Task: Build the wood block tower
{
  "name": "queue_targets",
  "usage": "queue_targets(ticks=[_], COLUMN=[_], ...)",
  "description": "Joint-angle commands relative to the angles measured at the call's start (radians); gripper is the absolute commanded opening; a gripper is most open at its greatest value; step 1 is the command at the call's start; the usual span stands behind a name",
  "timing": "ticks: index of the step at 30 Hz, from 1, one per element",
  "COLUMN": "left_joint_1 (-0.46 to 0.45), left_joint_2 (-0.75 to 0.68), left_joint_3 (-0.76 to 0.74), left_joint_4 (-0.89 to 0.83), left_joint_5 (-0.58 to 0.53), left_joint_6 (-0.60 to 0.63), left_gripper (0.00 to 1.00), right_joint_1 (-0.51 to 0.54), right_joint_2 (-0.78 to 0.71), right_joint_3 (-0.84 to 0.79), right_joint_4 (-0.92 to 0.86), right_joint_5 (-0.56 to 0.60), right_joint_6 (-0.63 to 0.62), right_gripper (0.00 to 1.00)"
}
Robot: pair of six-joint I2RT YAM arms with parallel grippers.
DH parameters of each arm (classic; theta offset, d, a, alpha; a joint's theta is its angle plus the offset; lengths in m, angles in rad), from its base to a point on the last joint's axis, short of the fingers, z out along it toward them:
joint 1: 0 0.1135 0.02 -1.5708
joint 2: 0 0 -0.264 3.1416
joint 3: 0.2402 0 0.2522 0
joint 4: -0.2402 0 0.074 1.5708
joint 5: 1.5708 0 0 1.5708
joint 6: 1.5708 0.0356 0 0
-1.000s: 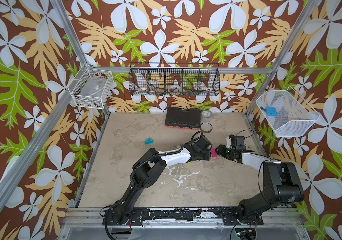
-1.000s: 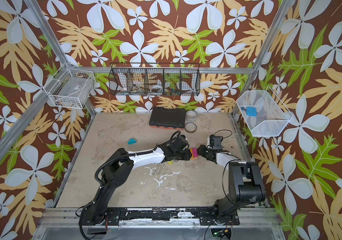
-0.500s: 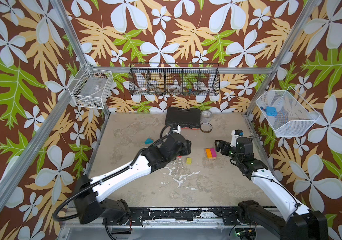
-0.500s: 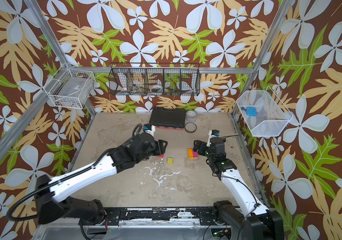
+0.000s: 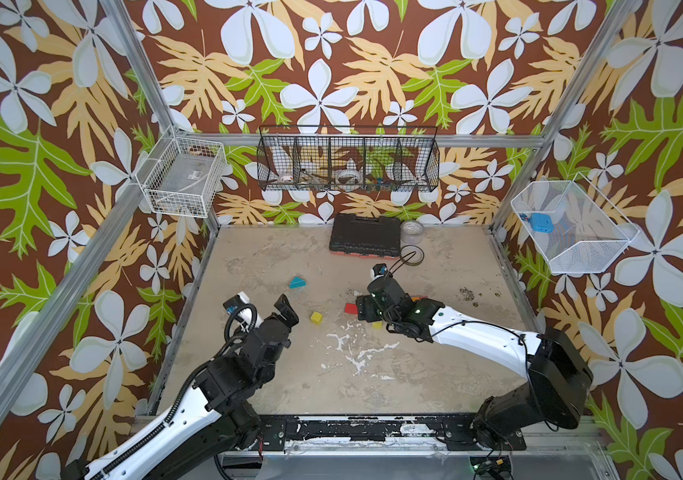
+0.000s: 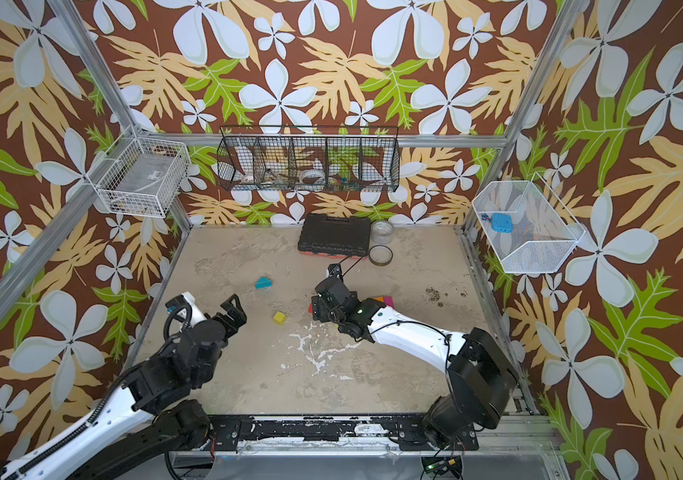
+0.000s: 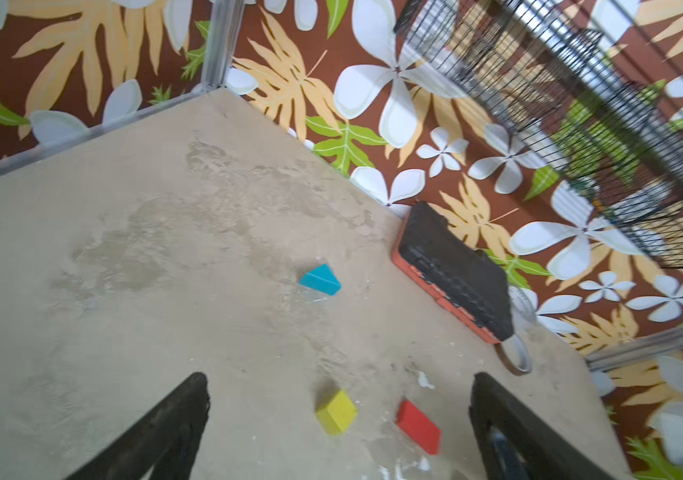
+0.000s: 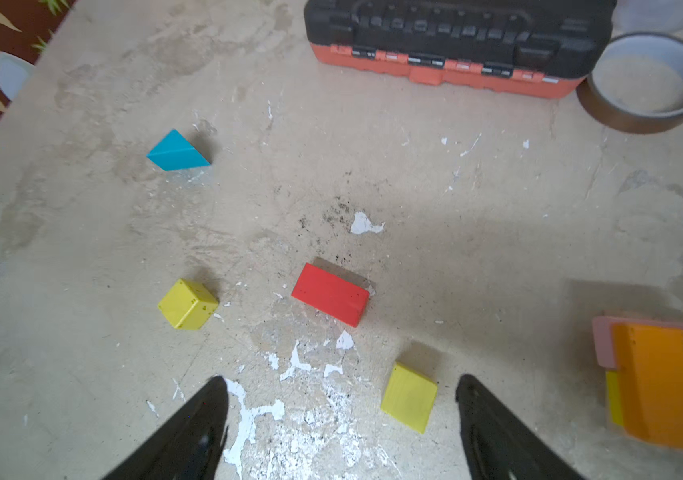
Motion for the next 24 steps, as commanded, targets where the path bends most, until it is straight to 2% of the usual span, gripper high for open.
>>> queue_targets(ticks=[1, 3, 5, 12, 15, 21, 24], left_joint_1=[0.006, 0.008, 0.006, 0.006, 0.006, 0.007, 0.006], left_joint_2=[-0.07, -0.083, -0.065, 0.029, 0.026, -0.002, -0.005], left_joint_3=[-0.058, -0.121, -0.149, -0.093, -0.098, -0.117, -0.122], left_joint_4=[0.294, 0.407, 0.473, 0.451, 0.457, 0.48, 0.49], left_joint_5=[-0.035, -0.026, -0.031, -0.022, -0.024, -0.012, -0.002], left_joint_6=[0.149, 0.2, 0.226, 0.244, 0.247, 0.257, 0.264], left_gripper=[0.94, 1.0, 1.0, 1.0, 1.0, 1.0, 1.0], right_joint_1=[0.005, 0.005, 0.005, 0.004, 0.003, 0.004, 0.005], right_joint_2=[0.025, 0.039, 0.059, 0.163, 0.195, 0.208, 0.207], right_joint_3=[-0.009, -0.034, -0.083, -0.115, -0.107, -0.098, -0.099], right_joint_4=[-0.032, -0.023, 0.007, 0.046, 0.042, 0.022, 0.022], right_joint_5=[0.029, 0.036, 0.036, 0.047, 0.053, 0.083, 0.09], right_joint_6=[0.061, 0.085, 0.102, 0.125, 0.131, 0.138, 0.138], right_gripper=[0.86, 0.86, 0.85, 0.75, 0.68, 0.46, 0.43])
